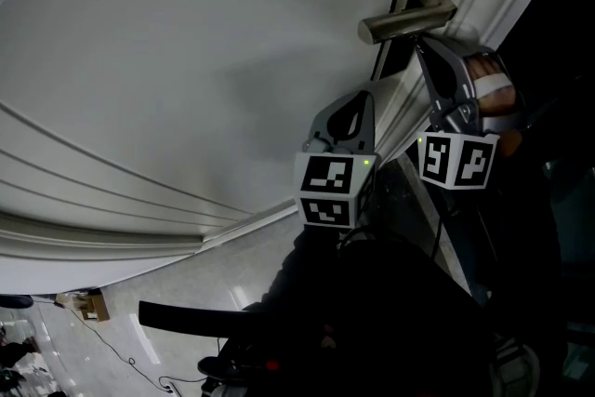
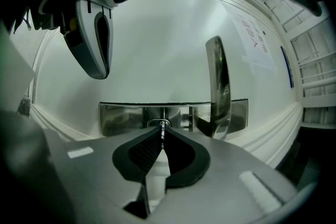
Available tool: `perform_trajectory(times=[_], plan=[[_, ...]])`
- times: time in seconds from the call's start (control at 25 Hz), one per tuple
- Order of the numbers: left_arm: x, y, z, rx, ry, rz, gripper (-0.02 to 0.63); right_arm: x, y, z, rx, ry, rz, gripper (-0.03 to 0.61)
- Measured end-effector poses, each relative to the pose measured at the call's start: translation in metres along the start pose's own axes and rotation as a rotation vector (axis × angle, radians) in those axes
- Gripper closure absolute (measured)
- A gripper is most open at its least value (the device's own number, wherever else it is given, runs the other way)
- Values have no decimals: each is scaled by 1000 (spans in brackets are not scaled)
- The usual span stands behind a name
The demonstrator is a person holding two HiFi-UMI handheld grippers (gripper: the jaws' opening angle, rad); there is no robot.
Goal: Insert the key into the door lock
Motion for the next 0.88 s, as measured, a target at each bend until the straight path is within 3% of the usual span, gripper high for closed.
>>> perform_trajectory(times=[0.88], plan=[[-1,0,-1,5,-4,5,612,0,0,0,3,-9,-8,566]])
Point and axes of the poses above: the fingertips, and each gripper's own axes: y backward along the fingers, z to its left, x out of its underside, the point moved 9 cm from there along y, backward along the fingers, and after that the axes turned 15 degrees about -y, right-handed, at the moved point
